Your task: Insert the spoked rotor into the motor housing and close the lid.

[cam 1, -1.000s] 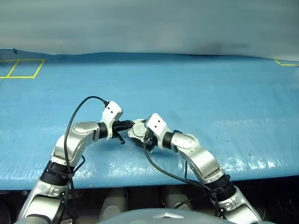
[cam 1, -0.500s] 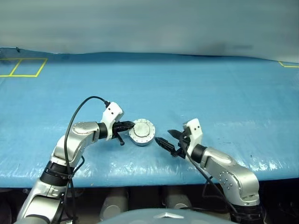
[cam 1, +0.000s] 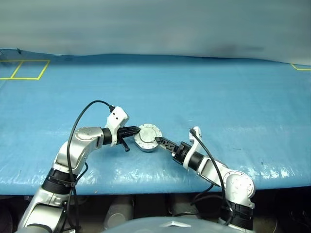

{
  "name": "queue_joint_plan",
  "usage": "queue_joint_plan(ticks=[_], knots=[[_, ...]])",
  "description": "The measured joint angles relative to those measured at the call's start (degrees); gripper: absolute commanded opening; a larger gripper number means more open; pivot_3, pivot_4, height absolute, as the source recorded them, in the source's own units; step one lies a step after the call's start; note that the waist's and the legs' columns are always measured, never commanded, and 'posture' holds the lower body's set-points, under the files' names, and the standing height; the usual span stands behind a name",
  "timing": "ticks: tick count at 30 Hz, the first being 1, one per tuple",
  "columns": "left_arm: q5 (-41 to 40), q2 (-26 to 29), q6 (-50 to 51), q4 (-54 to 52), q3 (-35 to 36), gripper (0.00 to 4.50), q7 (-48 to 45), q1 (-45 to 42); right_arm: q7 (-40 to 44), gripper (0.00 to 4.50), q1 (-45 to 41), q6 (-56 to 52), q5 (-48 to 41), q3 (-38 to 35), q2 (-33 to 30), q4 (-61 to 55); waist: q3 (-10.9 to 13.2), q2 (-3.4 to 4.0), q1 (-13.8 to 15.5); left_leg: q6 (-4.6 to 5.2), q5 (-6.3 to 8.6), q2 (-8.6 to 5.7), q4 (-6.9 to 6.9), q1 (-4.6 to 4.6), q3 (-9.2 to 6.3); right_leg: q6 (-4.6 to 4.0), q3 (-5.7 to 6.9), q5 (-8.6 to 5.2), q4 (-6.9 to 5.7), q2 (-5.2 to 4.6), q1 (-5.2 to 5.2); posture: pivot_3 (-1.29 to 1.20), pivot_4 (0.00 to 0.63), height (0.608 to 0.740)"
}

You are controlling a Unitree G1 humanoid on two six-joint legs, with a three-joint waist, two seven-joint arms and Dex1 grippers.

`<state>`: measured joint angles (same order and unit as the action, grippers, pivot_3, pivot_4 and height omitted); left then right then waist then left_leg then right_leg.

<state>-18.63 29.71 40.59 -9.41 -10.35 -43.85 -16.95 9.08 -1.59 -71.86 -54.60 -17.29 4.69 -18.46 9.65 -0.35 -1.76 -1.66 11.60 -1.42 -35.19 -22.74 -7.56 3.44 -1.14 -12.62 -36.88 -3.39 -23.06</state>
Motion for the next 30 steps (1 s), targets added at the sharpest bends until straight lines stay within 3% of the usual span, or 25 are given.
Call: queue_joint_plan(ticks=[13,23,26,30], knots=[[0.0,0.01,0.08,-0.08,0.5,0.0,-0.02,0.36,-11.31,4.41,-0.6,0.85,-16.67,-0.8,0.11,7.12,-0.04,0.03,-0.38,0.01,0.0,0.02,0.0,0.02,0.01,-0.02,0.0,-0.01,-0.01,0.01,0.02,0.0,0.15,0.74],[0.0,-0.02,0.08,-0.16,0.51,0.0,-0.02,0.37,-15.4,4.41,-1.84,5.68,-22.68,4.03,-0.04,11.42,-0.02,0.05,-0.39,0.03,0.0,0.01,0.0,-0.05,0.01,-0.01,0.0,-0.01,0.01,0.01,-0.04,0.0,0.15,0.74],[0.02,0.0,0.13,-0.16,0.59,0.0,0.0,0.38,-15.79,3.81,-1.72,6.73,-23.54,4.28,-0.06,12.49,-0.02,0.05,-0.44,0.03,0.0,0.02,-0.01,-0.04,0.01,-0.02,0.0,-0.01,-0.02,0.03,-0.06,0.0,0.15,0.74],[0.04,0.02,0.16,-0.16,0.67,0.0,0.0,0.4,-16.58,2.51,-0.91,8.15,-24.42,4.49,-0.08,13.8,-0.02,0.06,-0.43,0.04,0.0,0.02,-0.01,-0.12,0.02,-0.02,-0.01,-0.01,-0.03,0.03,-0.12,0.0,0.15,0.74]])
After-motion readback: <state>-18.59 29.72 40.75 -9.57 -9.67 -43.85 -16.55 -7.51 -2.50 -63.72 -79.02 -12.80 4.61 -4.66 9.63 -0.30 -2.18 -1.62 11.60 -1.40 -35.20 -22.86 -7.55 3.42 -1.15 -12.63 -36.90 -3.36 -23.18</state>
